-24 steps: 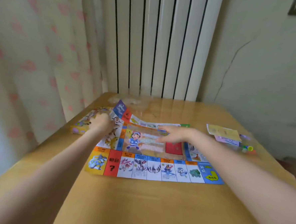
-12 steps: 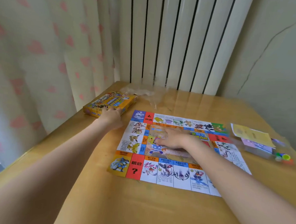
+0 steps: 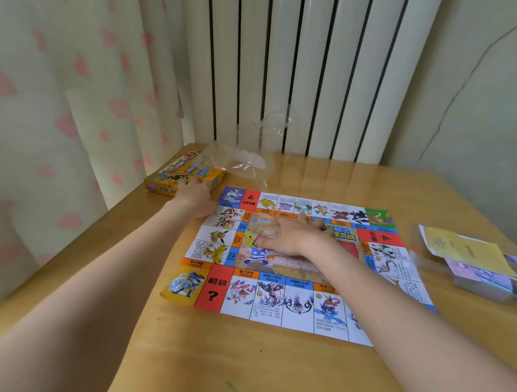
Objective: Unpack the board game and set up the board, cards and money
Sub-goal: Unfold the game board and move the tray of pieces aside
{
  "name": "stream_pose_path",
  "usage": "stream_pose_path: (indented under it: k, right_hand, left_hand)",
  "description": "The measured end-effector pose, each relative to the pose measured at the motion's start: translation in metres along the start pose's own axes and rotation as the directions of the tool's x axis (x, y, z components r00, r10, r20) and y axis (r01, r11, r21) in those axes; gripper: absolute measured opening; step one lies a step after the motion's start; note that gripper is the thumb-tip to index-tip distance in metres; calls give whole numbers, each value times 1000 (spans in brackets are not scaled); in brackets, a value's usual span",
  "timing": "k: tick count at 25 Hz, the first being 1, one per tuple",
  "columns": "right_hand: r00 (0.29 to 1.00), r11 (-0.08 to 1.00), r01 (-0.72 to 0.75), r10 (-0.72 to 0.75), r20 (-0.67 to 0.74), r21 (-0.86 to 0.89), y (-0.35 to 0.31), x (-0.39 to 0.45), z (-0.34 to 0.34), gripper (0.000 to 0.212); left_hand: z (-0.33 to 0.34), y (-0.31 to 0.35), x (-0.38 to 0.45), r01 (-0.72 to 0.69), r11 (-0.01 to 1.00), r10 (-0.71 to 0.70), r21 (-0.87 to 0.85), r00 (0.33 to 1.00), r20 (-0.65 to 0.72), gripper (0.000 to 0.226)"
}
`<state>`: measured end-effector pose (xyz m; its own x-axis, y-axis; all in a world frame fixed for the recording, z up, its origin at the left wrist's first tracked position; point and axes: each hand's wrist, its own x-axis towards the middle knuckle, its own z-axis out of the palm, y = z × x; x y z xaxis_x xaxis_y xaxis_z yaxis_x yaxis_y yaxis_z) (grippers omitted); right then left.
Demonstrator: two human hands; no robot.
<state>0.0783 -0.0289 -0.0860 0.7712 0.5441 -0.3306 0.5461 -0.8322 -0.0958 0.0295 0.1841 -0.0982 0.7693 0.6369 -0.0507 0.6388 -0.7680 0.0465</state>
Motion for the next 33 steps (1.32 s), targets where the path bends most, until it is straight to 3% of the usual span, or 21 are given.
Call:
stream_pose_path:
  k: [3,5,7,9,11,13,16,19,24,29,33]
  right_hand:
    - [1000,1000,16,-17,-7,-15,1,-1,0,83]
    - [1000,1000,27,-27,-6,-8,2,-4,-1,83]
    - [999,999,31,-31,-21,-10,2,-9,-2,83]
    - [999,999,33,-33,-15,-10,2,-15,-2,85]
    - [997,998,64,-62,49,-28,3,-22,-1,90]
    - [986,990,130,-124,108,-56,7,-31,2,96]
    - [989,989,144,-144,27,24,24,-52,-4,92]
    - [998,998,59,-60,2,30,61,-78,-9,95]
    - [988,998,6,-16,152,66,101,-99,1,97]
    - [989,997,33,-41,139,64,92,-98,7,100]
    - [994,999,5,-9,111,39,95,-94,18,109]
  left_hand:
    - [-3,4,3,-49,992,44,-118,998,-44,60]
    - [-3,12,-8,-22,976,0,-217,995,-103,53]
    - [-6,23,-31,49,979,-91,-200,974,-207,47]
    - [-6,32,-49,-1,990,-43,-143,950,-309,41]
    - [-9,44,-64,-227,965,194,-128,954,-229,43]
    - [-14,59,-81,-404,903,411,-145,912,21,56]
    - [-17,78,-107,-458,870,493,-183,815,303,63]
    - [-11,84,-127,-483,873,459,-69,763,456,81]
    - [-7,74,-139,-491,867,398,79,780,483,94]
    - [-13,73,-148,-540,841,477,22,761,439,87]
    - [-17,111,-166,-481,862,506,-161,789,347,74]
